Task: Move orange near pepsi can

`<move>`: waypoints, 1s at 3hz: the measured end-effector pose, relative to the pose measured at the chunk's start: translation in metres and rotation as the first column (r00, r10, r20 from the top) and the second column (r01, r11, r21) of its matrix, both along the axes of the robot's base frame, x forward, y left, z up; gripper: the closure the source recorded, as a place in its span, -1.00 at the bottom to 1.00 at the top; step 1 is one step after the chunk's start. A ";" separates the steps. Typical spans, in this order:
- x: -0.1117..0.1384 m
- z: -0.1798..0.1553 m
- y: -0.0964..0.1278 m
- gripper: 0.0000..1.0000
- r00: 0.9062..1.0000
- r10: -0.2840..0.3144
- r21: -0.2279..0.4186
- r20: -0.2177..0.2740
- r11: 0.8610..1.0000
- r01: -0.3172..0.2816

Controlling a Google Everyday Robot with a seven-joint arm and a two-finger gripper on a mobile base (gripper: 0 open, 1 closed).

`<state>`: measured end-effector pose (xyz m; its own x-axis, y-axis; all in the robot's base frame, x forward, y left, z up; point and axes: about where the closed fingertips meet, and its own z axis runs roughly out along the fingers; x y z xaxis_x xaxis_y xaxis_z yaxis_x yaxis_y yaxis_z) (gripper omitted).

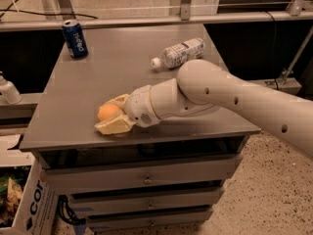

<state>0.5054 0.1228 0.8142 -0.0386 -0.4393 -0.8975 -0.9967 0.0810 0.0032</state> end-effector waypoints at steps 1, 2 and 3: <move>0.000 0.000 0.000 1.00 1.000 0.000 0.000 0.000 1.000 0.000; 0.036 0.023 -0.015 1.00 0.998 -0.045 0.018 0.053 0.999 0.044; 0.092 0.067 -0.041 1.00 0.982 -0.118 0.053 0.147 0.992 0.111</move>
Offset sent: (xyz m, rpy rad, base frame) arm 0.1338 -0.0607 0.0859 0.0620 -0.1967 -0.1709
